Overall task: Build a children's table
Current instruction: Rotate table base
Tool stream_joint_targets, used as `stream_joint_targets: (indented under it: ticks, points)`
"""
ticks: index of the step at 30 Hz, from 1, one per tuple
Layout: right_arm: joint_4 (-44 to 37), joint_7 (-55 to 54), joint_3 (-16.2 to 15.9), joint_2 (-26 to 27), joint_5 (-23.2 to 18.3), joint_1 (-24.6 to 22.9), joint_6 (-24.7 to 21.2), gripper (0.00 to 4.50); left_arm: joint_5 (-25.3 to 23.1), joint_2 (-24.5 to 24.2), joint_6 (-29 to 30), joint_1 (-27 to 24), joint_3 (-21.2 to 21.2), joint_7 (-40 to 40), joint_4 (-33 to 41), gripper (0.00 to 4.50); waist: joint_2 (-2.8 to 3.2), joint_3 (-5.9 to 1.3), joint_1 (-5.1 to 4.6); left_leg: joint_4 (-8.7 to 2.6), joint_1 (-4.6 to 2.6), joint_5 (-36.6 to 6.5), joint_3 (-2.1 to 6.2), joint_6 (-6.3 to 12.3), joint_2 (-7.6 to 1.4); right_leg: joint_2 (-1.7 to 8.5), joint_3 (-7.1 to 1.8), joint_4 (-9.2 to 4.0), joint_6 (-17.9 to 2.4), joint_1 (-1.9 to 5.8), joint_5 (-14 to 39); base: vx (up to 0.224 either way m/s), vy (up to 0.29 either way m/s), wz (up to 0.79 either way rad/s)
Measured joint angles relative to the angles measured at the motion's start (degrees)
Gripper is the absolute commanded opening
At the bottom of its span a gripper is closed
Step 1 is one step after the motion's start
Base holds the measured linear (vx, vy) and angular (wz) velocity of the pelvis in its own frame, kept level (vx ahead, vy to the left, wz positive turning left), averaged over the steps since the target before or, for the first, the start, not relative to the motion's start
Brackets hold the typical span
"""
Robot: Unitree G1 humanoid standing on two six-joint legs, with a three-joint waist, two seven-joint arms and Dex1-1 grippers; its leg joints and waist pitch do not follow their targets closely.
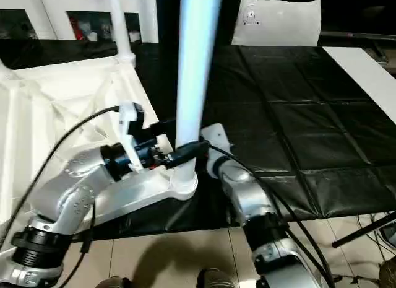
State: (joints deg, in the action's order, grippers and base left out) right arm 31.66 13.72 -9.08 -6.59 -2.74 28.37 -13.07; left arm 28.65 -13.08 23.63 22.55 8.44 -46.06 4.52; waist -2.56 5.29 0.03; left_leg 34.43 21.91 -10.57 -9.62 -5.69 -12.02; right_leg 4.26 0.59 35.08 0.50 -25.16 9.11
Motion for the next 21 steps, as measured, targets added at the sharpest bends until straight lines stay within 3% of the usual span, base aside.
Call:
stream_joint_targets:
  ticks: [4, 5, 9, 16, 21]
  points:
    - [-1.5, 0.1, 1.9, -1.8, -0.2, -1.8, 0.0, 4.50, 0.9, -3.7, 2.7, -2.9, 0.0, -1.4, 4.3, 4.47, 0.09, -0.05, 0.24, 0.03, -0.04, 0.0, 0.00, 0.00, 0.00, 0.01, -0.01, 0.06, 0.0, 0.02, 0.0, 0.000, 0.000, 0.00]
    - [-2.8, 0.5, 2.4, -2.9, -0.7, -2.4, -0.3, 4.50, 1.0, -7.5, 5.2, -5.5, 1.0, -2.2, 7.8, 4.47, 0.12, -0.06, 0.23, 0.02, -0.04, 0.0, 0.00, 0.00, -0.01, 0.00, 0.00, 0.06, 0.0, 0.01, 0.0, 0.000, 0.000, 0.00]
    - [-5.2, 1.5, 5.5, -6.7, -1.4, -3.8, -0.6, 4.50, 0.0, -13.6, 9.9, -10.2, 2.7, -3.5, 11.1, 4.47, 0.17, -0.07, 0.29, 0.05, -0.04, 0.0, 0.01, 0.00, 0.00, 0.00, 0.00, 0.08, 0.0, 0.02, 0.0, 0.000, 0.000, 0.00]
    - [-18.1, 10.0, 5.1, -13.0, -2.7, -9.4, -3.4, 4.50, -2.6, -20.9, 18.2, -15.1, 2.0, -0.6, 15.8, 4.12, 0.18, -0.07, 0.26, 0.03, -0.23, 0.0, 0.01, 0.00, -0.01, -0.04, -0.04, 0.12, 0.3, 0.11, 0.2, 0.000, 0.000, 0.00]
    - [-33.5, 22.9, 2.6, -22.5, -8.7, -16.2, -10.0, 4.50, -5.9, -24.3, 24.1, -14.9, 3.7, 3.6, 19.4, 3.96, 0.18, -0.07, 0.58, 0.00, -0.21, 0.0, 0.03, 0.01, 0.01, -0.01, -0.04, 0.01, 0.4, 0.17, 0.3, 0.000, 0.000, 0.00]
